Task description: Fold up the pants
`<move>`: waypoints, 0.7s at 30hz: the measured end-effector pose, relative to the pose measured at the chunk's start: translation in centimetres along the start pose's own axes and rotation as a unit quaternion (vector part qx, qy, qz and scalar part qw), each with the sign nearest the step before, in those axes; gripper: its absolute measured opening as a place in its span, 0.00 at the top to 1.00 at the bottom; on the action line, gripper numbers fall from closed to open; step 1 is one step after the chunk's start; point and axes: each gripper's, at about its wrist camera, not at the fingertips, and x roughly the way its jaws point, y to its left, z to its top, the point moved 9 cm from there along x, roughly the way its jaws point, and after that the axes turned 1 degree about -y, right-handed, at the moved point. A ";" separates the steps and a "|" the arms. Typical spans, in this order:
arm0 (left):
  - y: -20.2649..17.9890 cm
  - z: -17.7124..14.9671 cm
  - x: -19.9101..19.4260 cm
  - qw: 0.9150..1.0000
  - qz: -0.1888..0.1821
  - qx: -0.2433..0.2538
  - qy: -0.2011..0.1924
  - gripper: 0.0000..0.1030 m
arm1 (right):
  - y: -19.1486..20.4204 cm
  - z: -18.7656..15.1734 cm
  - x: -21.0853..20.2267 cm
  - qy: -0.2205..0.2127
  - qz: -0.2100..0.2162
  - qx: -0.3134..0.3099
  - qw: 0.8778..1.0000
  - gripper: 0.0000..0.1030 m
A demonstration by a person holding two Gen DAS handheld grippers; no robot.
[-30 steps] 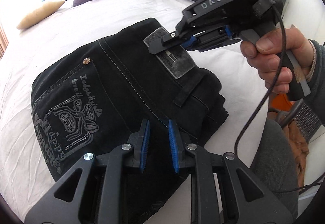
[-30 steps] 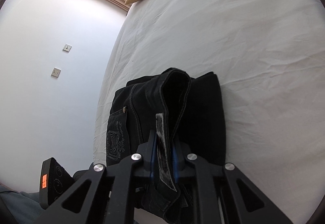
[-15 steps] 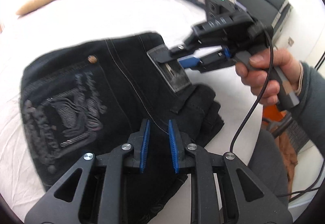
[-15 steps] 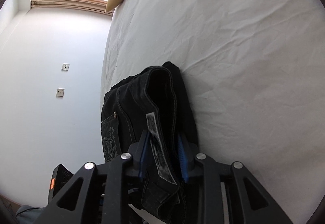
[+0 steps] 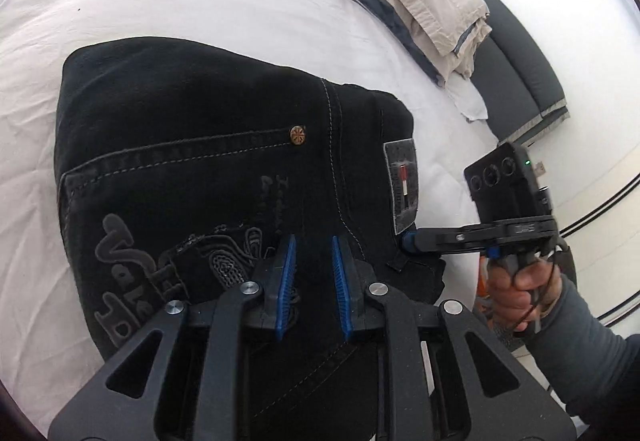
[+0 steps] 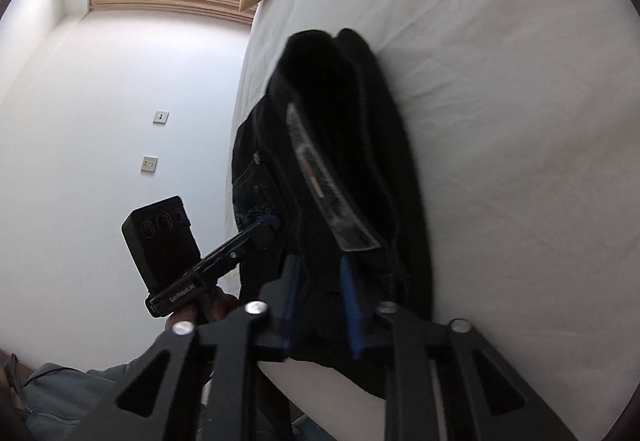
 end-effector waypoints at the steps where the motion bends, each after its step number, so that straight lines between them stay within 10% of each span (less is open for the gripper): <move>1: -0.1 -0.1 -0.3 1.000 0.002 0.002 0.001 0.83 | -0.8 -0.3 -0.5 -0.005 -0.001 0.009 1.000 1.00; 5: -0.8 -1.0 -2.2 1.000 -0.003 0.014 -0.011 0.83 | -1.1 -1.5 -3.3 -0.020 -0.017 -0.012 1.000 0.96; 7: -0.9 -2.0 -3.3 1.000 -0.023 0.009 -0.015 0.83 | -0.9 -1.5 -5.4 -0.038 -0.028 -0.019 0.999 0.72; 11: 1.2 0.9 -5.7 0.997 -0.047 -0.001 -0.060 0.82 | 3.5 -0.2 -7.5 -0.071 0.042 -0.062 0.995 0.68; 15: 4.8 3.3 -3.8 0.995 -0.079 -0.047 -0.038 0.83 | 6.8 1.7 -4.2 -0.051 0.071 -0.087 0.992 0.53; 21: 2.9 -2.2 -4.8 0.990 -0.122 -0.056 -0.050 0.82 | 2.5 0.5 -0.3 -0.003 0.023 -0.053 0.998 0.53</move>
